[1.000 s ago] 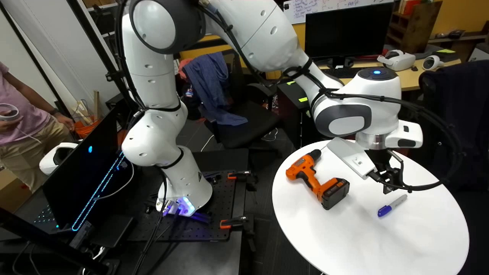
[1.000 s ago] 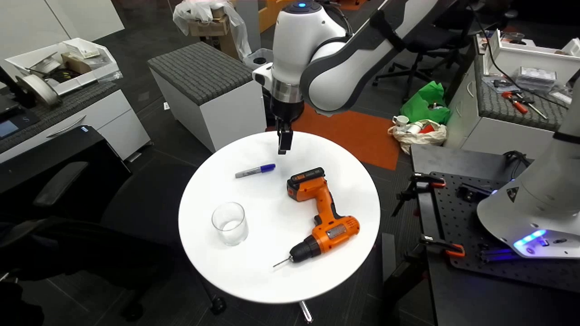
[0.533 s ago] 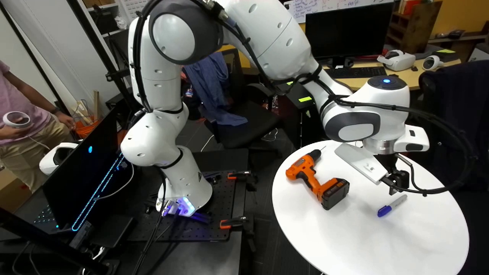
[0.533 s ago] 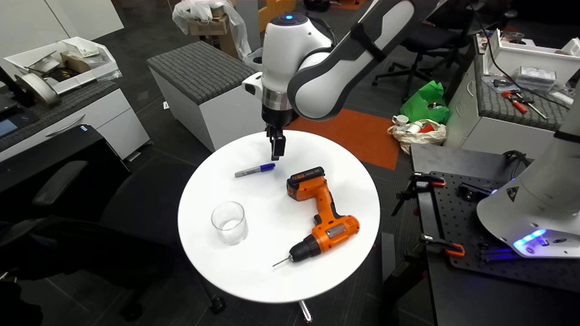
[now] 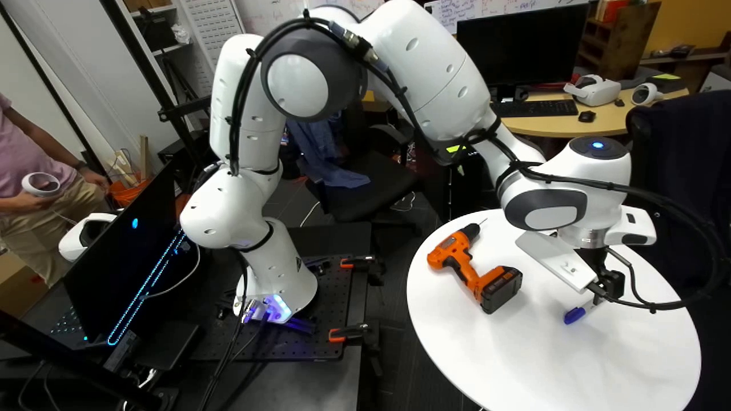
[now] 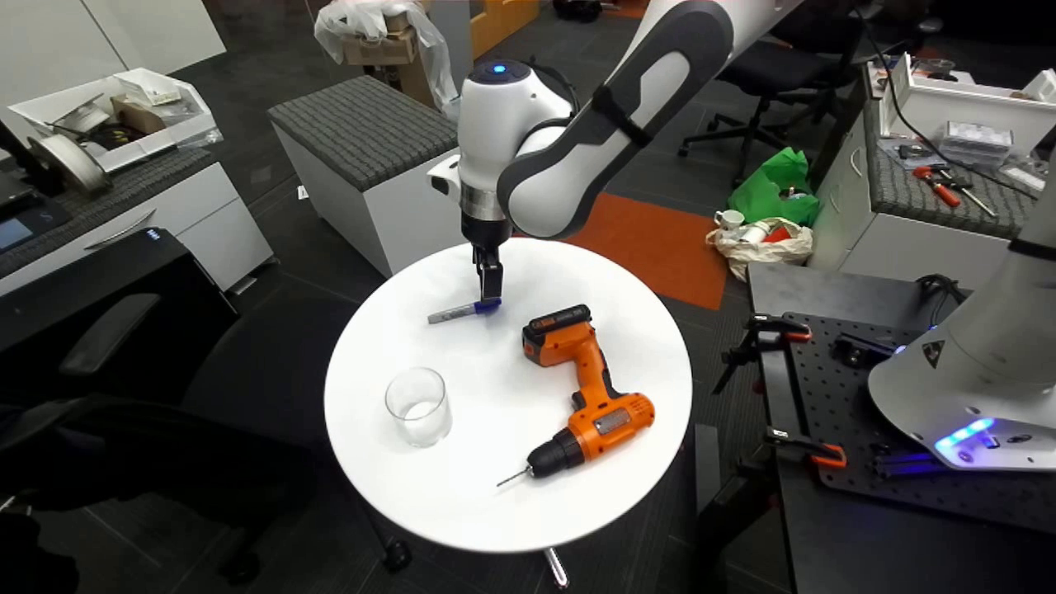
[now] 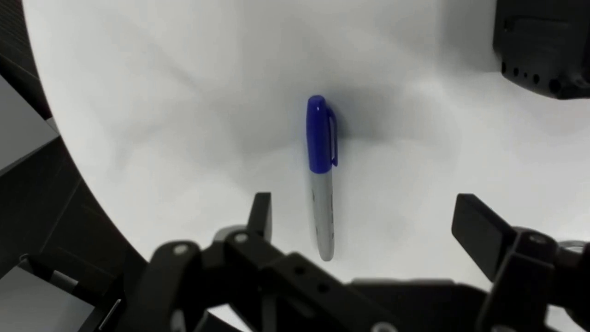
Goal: Place the blue pen inside the glass
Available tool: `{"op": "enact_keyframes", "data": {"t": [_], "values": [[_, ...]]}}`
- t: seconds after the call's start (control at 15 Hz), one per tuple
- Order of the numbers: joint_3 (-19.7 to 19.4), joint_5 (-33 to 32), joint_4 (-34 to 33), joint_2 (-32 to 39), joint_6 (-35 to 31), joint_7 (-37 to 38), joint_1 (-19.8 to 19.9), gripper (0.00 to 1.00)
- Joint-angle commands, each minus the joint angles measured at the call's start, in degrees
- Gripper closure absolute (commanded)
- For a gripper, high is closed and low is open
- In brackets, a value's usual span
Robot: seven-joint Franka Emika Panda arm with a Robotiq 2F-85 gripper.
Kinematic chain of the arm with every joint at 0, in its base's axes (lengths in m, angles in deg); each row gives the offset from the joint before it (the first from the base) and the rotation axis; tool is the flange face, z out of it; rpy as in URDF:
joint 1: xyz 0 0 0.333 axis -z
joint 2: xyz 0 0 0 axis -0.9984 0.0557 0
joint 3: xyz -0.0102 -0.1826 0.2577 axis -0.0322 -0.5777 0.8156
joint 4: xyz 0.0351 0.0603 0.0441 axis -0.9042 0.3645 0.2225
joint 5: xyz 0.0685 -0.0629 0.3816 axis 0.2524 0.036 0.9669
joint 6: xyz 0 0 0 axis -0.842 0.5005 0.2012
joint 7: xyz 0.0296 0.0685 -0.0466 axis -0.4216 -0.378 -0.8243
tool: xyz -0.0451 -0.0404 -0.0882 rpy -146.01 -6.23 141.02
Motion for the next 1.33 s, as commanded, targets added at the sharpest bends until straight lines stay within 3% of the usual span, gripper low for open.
{"op": "enact_keyframes", "data": {"t": [0.0,1.27], "values": [[0.7,-0.9,-5.1,4.0,2.1,-0.4,0.6,0.00],[0.3,-2.1,-19.4,15.1,13.3,-0.2,-0.2,0.00]]}}
